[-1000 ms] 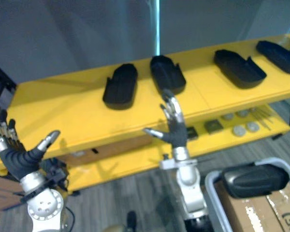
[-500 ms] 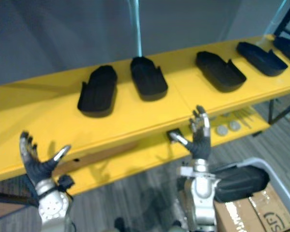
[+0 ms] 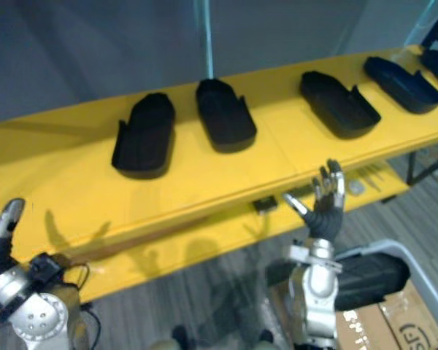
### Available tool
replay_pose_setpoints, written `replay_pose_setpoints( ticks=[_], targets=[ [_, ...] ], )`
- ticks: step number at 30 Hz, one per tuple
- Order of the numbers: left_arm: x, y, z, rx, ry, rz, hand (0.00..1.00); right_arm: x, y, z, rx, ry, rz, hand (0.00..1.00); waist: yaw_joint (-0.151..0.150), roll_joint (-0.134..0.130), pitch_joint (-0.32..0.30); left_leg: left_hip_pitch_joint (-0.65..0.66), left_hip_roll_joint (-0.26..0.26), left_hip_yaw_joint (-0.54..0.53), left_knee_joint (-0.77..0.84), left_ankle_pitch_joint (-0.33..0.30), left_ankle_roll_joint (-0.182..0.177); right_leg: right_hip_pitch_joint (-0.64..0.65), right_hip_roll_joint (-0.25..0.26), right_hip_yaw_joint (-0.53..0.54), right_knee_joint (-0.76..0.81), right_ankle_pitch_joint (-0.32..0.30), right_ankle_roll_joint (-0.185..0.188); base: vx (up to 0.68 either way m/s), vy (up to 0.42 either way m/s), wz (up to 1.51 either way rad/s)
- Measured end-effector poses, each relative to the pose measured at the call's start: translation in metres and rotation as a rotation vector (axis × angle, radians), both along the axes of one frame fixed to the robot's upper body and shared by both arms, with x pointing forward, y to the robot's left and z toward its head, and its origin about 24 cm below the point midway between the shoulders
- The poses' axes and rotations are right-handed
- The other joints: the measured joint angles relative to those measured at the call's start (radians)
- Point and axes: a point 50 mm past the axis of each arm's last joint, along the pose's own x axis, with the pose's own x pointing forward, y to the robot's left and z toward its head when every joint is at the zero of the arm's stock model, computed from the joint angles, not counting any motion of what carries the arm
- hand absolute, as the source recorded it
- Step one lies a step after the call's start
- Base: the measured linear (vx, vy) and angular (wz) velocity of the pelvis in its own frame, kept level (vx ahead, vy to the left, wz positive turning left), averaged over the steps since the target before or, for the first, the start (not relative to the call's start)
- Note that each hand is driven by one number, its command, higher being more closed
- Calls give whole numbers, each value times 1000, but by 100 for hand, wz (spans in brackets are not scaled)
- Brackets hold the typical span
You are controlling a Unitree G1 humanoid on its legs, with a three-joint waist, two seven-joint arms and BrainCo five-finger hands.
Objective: Walk over and take plastic housings, then place them on the shelf
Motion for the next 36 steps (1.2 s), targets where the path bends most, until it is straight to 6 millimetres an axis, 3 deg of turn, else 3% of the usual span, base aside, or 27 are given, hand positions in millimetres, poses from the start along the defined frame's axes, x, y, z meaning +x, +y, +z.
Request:
replay_pose_setpoints(
  ticks=[4,7,12,16,21,22,26,30,34,36],
  targets=[
    [-33,41,-17,-48,69,329,0,3,-2,0,-6,-3,7,0,19,0,0,-2,-4,-12,-3,-1,1,7,-1,-1,-3,1,0,1,17,9],
    [-42,57,-35,-99,151,433,0,10,-4,7,-23,-24,12,0,32,0,0,-2,-6,-31,-5,0,1,21,-1,-6,-6,1,0,1,12,19],
    [-69,86,-94,-294,396,603,0,34,8,41,-91,-154,76,0,51,-5,-3,-1,-13,-67,-38,21,0,32,-2,-7,-7,1,0,10,12,22],
    [-88,92,-132,-465,507,655,0,46,21,53,-145,-186,119,0,76,-18,-12,-3,-13,-77,-34,21,0,32,-2,-7,-7,1,0,53,4,10],
    [-93,79,-187,-682,669,548,0,52,46,69,-170,-246,213,0,91,-26,-11,-63,3,-84,76,-22,1,18,-2,-6,20,1,0,11,25,6],
    [-84,68,-202,-735,717,468,0,58,53,78,-194,-268,243,0,89,-13,12,-103,16,-83,156,-46,3,-2,2,-4,54,0,0,-49,45,-3],
    [-53,49,-220,-797,752,300,0,67,69,104,-231,-348,289,0,86,10,100,-157,40,-77,266,-82,9,-57,5,21,137,-15,-16,-150,52,-18],
    [-22,24,-241,-852,837,121,0,74,91,131,-282,-429,346,0,70,6,191,-229,38,-50,323,-96,14,-138,-6,51,173,-37,-12,-220,32,-26],
    [-24,-5,-270,-858,1062,-53,0,80,106,137,-321,-433,398,0,61,28,220,-258,43,-53,361,-103,18,-143,-7,49,175,-62,3,-146,-26,-1],
    [-34,-15,-285,-857,1200,-138,0,84,116,144,-334,-446,423,0,66,31,222,-268,55,-55,355,-94,10,-160,3,50,183,-65,-1,-90,-50,-2]
  ],
)
